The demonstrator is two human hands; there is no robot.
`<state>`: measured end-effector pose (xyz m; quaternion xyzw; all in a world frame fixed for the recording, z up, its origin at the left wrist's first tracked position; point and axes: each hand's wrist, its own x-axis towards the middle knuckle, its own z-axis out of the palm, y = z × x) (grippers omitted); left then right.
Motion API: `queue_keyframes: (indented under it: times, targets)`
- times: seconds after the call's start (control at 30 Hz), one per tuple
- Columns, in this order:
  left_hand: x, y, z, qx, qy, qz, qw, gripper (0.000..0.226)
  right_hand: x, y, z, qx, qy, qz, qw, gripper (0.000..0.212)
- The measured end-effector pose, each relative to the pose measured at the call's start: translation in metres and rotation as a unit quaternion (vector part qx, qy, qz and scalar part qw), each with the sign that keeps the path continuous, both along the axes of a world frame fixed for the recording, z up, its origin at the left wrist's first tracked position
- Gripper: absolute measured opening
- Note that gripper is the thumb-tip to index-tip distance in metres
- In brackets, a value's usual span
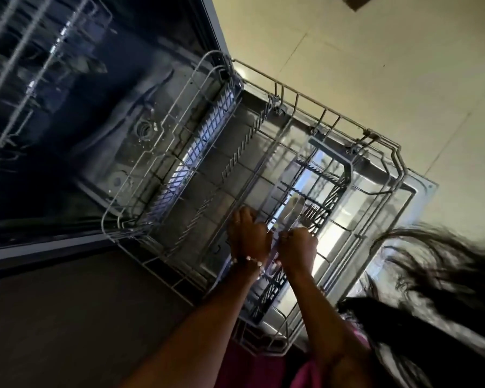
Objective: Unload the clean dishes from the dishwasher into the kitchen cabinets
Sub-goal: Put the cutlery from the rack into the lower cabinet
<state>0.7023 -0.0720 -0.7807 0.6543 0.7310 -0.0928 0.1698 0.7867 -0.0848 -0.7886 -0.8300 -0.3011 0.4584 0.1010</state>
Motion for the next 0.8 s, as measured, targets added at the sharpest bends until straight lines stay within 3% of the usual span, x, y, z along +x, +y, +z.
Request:
queue_keyframes:
  times: [0.1,0.2,0.37,0.5,0.6,0.8]
  targets:
    - [-0.001,0.0,-0.01,0.019,-0.008,0.005,1.0,0.019,-0.002,0.004,-0.006,0.002,-0.019,-0.014,1.0,0.025]
    - [-0.006,0.005,-0.013,0.044,-0.02,0.024,0.999,0.038,-0.005,0.005,-0.009,0.015,-0.018,-0.026,0.999,0.024]
    - [-0.009,0.003,-0.01,-0.008,-0.031,0.041,0.999,0.026,-0.002,-0.003,-0.006,0.019,-0.002,-0.026,0.999,0.013]
    - [0.004,-0.01,-0.005,-0.042,-0.003,0.048,0.998,0.021,0.004,-0.01,-0.003,0.048,0.01,-0.036,0.998,0.016]
    - [0.014,-0.015,-0.007,-0.019,-0.031,0.126,0.991,0.01,0.007,-0.014,0.004,0.054,0.035,-0.065,0.996,0.017]
    - [0.016,-0.017,0.014,-0.023,-0.069,0.224,0.972,0.012,0.017,-0.02,0.035,0.073,0.08,-0.086,0.99,0.014]
